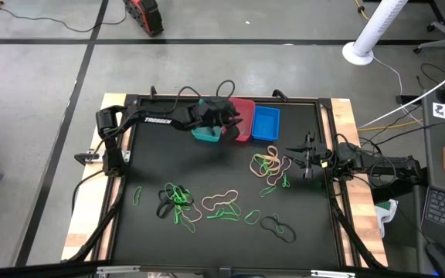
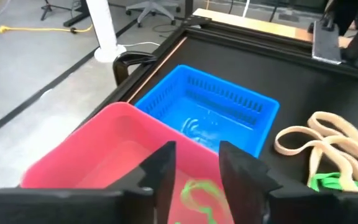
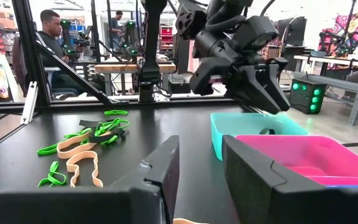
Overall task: Sort rubber bands into baskets
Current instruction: Put the green rubber band into the pink bin
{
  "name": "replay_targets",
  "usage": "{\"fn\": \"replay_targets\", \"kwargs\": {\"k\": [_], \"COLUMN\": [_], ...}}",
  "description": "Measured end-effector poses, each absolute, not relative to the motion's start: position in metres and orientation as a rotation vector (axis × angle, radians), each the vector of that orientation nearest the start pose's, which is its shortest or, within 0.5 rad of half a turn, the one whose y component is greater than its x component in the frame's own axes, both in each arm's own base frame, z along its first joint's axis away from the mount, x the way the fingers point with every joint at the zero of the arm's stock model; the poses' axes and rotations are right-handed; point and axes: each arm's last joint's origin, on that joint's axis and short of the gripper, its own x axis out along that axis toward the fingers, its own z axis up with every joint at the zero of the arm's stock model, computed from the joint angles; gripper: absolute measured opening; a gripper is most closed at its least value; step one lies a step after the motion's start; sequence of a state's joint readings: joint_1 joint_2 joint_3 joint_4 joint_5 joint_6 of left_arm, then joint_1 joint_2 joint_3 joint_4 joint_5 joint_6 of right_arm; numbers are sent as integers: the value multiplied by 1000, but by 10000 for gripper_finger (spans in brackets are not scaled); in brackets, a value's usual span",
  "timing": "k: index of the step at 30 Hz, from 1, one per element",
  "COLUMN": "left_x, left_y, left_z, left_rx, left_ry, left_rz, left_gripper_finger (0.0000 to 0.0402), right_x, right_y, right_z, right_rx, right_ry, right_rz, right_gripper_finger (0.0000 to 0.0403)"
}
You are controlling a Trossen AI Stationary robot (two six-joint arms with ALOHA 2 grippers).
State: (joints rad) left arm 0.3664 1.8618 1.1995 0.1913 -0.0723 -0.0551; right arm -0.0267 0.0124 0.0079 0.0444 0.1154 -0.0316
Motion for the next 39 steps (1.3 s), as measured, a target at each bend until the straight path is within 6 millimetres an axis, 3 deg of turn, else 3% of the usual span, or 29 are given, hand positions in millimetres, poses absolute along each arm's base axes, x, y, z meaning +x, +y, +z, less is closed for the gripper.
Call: {"fn": "replay_targets", "kwargs": {"k": [8,14,19,27,33,39], "left_x": [385,388,379,352,322,294], "left_y": [147,124,93,18,-18,-43], "left_z": [209,214,227,232,220,214], "left_rx": [-169,-185,-188,-227,-513,-513], "left_ry": [450,475,586,894,1223,1482], "left_rz": [427,281,203,68,252,364], "left_gripper_finger": [148,148,148,148,148,148], "right_x": [98,98,98,98,98,98], "right_y": [-6,-6,-6,-6,-6,-6], "right_z": [169,169,169,169,169,169], "right_rx": [-30,-30,-30,-30,-30,-30], "right_ry": [-37,-37,-36,-36,-36,-36], "right_rz": [-143,-143,-143,-143,-143,-143], "right_gripper_finger": [122,122,122,122,122,122]}}
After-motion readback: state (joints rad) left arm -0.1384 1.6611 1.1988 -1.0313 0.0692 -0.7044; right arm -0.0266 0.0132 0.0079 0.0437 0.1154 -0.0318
